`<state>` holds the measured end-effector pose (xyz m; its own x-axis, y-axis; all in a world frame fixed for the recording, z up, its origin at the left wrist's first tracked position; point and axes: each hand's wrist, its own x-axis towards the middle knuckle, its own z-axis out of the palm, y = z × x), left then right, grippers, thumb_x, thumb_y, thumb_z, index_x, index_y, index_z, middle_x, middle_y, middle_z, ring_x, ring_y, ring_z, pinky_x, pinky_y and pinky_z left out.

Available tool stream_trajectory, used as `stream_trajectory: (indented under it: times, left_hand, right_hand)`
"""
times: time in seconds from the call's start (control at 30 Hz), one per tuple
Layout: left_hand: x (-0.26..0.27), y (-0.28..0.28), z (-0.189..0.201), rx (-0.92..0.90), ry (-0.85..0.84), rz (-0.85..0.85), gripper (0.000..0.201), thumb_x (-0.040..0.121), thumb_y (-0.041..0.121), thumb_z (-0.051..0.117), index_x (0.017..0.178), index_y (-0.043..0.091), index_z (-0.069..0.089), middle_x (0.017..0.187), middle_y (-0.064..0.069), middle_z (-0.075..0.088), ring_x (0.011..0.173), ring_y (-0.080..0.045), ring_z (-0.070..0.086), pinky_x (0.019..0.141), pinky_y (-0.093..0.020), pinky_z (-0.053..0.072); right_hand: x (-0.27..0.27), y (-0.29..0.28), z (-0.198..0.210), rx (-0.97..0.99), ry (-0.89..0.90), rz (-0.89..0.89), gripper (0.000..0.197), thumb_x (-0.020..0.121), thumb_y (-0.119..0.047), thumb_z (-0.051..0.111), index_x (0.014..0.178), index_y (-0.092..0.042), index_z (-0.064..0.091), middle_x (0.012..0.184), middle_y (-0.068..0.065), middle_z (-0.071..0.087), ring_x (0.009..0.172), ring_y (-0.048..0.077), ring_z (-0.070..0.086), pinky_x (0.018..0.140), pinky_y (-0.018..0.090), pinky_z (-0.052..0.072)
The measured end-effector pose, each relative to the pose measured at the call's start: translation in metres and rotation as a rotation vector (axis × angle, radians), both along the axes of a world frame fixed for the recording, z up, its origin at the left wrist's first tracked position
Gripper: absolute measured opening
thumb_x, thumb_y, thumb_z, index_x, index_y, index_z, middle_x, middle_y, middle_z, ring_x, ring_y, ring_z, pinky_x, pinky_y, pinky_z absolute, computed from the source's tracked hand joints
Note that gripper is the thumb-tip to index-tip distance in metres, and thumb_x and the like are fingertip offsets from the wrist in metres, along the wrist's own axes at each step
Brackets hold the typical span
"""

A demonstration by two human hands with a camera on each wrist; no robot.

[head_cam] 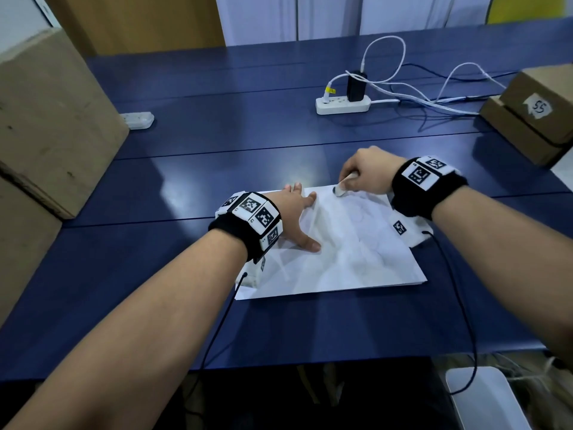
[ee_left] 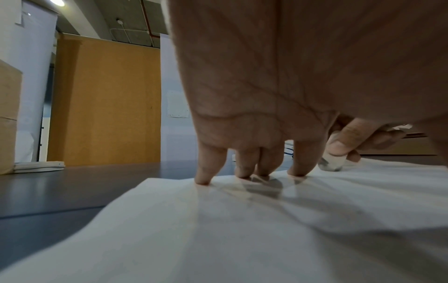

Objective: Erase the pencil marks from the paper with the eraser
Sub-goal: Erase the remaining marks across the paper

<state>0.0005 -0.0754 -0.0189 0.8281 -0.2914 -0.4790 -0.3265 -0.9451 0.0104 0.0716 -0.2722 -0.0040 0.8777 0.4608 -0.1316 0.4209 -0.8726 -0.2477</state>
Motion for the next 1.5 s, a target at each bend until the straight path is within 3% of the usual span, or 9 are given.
stream_trajectory:
  times: [0.17, 0.23, 0.43, 0.63, 0.87, 1.03, 1.13, 1.3, 1.5]
  left_hand:
    - [-0.001, -0.001, 0.001, 0.015, -0.002, -0.005, 0.125, 0.071, 0.071, 0.068, 0.157, 0.017, -0.005, 0.163, -0.017, -0.008, 0.151, -0.031, -0.001, 0.12, -0.041, 0.013]
    - [-0.002, -0.002, 0.002, 0.016, 0.0, -0.006, 0.125, 0.072, 0.071, 0.068, 0.157, 0.016, -0.005, 0.163, -0.017, -0.007, 0.151, -0.031, -0.001, 0.12, -0.041, 0.014]
    - [-0.003, -0.002, 0.003, 0.007, -0.005, -0.008, 0.123, 0.071, 0.07, 0.07, 0.157, 0.018, -0.001, 0.163, -0.015, -0.005, 0.151, -0.03, 0.0, 0.121, -0.044, 0.016]
    - [-0.001, -0.002, 0.001, 0.017, 0.009, -0.001, 0.125, 0.072, 0.071, 0.068, 0.157, 0.019, -0.007, 0.163, -0.015, -0.01, 0.151, -0.029, -0.003, 0.121, -0.042, 0.012]
    - [-0.001, -0.001, 0.0, 0.013, 0.01, -0.004, 0.125, 0.07, 0.071, 0.069, 0.157, 0.019, -0.005, 0.163, -0.015, -0.01, 0.151, -0.029, -0.003, 0.121, -0.043, 0.013]
    - [-0.001, -0.002, 0.002, 0.023, 0.004, -0.009, 0.125, 0.072, 0.072, 0.067, 0.157, 0.017, -0.006, 0.162, -0.017, -0.009, 0.151, -0.031, -0.002, 0.121, -0.042, 0.013]
    - [-0.001, -0.003, 0.001, 0.027, 0.013, -0.012, 0.125, 0.072, 0.072, 0.067, 0.156, 0.018, -0.007, 0.162, -0.016, -0.01, 0.151, -0.03, -0.003, 0.121, -0.043, 0.013]
    - [-0.002, -0.002, 0.002, 0.017, 0.012, -0.006, 0.124, 0.072, 0.07, 0.068, 0.157, 0.018, -0.007, 0.163, -0.015, -0.01, 0.151, -0.029, -0.004, 0.121, -0.042, 0.011]
    - [-0.001, -0.003, 0.002, 0.026, 0.013, -0.01, 0.125, 0.072, 0.07, 0.068, 0.157, 0.016, -0.006, 0.162, -0.017, -0.01, 0.15, -0.031, -0.004, 0.121, -0.043, 0.012]
  right_hand:
    - [-0.029, -0.003, 0.004, -0.042, 0.337, 0.176, 0.01, 0.078, -0.03, 0.074, 0.087, -0.029, 0.077, 0.07, -0.003, 0.072, 0.056, 0.005, 0.055, 0.064, 0.026, 0.047]
    - [-0.034, -0.004, 0.003, -0.041, 0.353, 0.197, 0.009, 0.077, -0.033, 0.075, 0.085, -0.031, 0.077, 0.071, -0.004, 0.072, 0.061, 0.01, 0.058, 0.066, 0.028, 0.05]
    - [-0.014, -0.004, 0.004, -0.017, -0.027, 0.035, 0.023, 0.083, -0.04, 0.071, 0.098, -0.024, 0.077, 0.089, -0.002, 0.071, 0.085, 0.016, 0.057, 0.073, 0.025, 0.041]
    - [-0.035, -0.007, 0.007, -0.085, 0.318, 0.238, 0.007, 0.078, -0.031, 0.076, 0.085, -0.031, 0.077, 0.061, -0.012, 0.065, 0.053, 0.002, 0.051, 0.057, 0.014, 0.041]
    - [-0.015, -0.004, 0.003, -0.018, -0.004, 0.076, 0.018, 0.084, -0.034, 0.069, 0.098, -0.025, 0.076, 0.081, -0.005, 0.067, 0.086, 0.018, 0.061, 0.073, 0.026, 0.043]
    - [-0.033, -0.005, 0.008, -0.098, 0.281, 0.232, 0.008, 0.078, -0.035, 0.075, 0.086, -0.033, 0.076, 0.061, -0.012, 0.064, 0.055, 0.004, 0.052, 0.06, 0.022, 0.043]
    - [-0.029, -0.005, 0.006, -0.087, 0.217, 0.206, 0.009, 0.079, -0.034, 0.074, 0.087, -0.031, 0.077, 0.056, -0.014, 0.061, 0.057, 0.002, 0.053, 0.061, 0.022, 0.042]
    - [-0.015, -0.005, 0.003, -0.021, -0.025, 0.052, 0.019, 0.083, -0.035, 0.068, 0.095, -0.023, 0.077, 0.088, -0.002, 0.073, 0.086, 0.019, 0.06, 0.074, 0.026, 0.043]
    - [-0.037, -0.002, 0.01, -0.11, 0.294, 0.245, 0.013, 0.074, -0.04, 0.074, 0.085, -0.034, 0.077, 0.077, -0.01, 0.073, 0.075, 0.006, 0.063, 0.072, 0.028, 0.051]
